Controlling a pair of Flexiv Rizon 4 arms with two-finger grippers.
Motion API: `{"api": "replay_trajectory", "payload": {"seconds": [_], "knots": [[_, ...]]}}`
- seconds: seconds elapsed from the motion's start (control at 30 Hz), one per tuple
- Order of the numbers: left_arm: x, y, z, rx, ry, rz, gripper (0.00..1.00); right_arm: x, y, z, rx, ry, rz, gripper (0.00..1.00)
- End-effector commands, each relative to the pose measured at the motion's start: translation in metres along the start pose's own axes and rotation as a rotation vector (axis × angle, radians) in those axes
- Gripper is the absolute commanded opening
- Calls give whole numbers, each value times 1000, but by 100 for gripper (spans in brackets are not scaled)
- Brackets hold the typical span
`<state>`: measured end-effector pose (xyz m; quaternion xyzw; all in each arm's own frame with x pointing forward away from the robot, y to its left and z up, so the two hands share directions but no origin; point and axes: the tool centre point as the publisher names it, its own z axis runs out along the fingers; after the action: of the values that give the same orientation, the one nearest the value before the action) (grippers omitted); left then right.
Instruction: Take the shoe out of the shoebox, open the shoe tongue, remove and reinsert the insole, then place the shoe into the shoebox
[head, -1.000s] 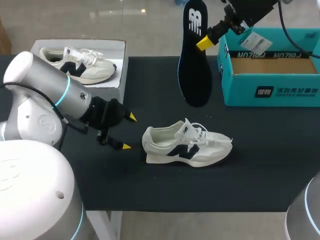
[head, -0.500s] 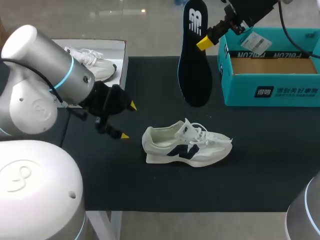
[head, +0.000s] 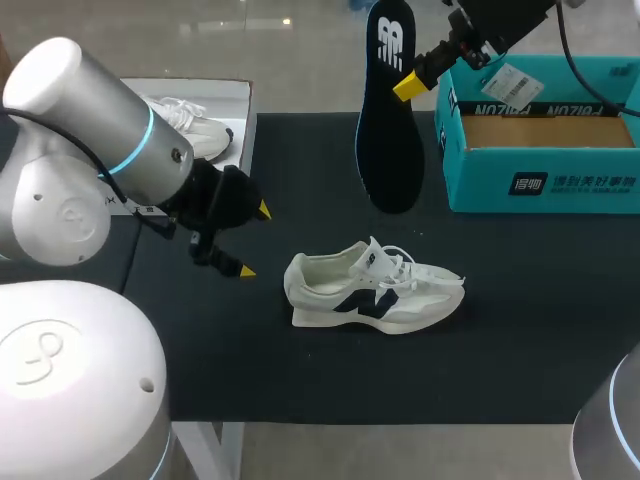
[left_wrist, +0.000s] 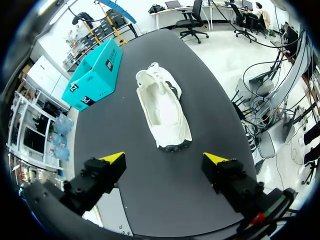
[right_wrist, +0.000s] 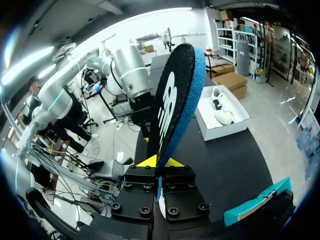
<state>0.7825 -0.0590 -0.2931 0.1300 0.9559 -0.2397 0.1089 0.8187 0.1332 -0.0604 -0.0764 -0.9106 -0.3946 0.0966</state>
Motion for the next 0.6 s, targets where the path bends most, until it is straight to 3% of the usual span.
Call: {"api": "replay_trajectory", "payload": {"seconds": [0.03,0.33,0.6], "knots": [[0,0,0,-1,-1,1,100,3,-1,-3,-7,7,13,0],[0,0,0,-1,-1,1,100,27,-3,-14,2,-14,69,0],[0,0,0,-1,-1,1,100,33,2,-19,9,-28,78,0]]}}
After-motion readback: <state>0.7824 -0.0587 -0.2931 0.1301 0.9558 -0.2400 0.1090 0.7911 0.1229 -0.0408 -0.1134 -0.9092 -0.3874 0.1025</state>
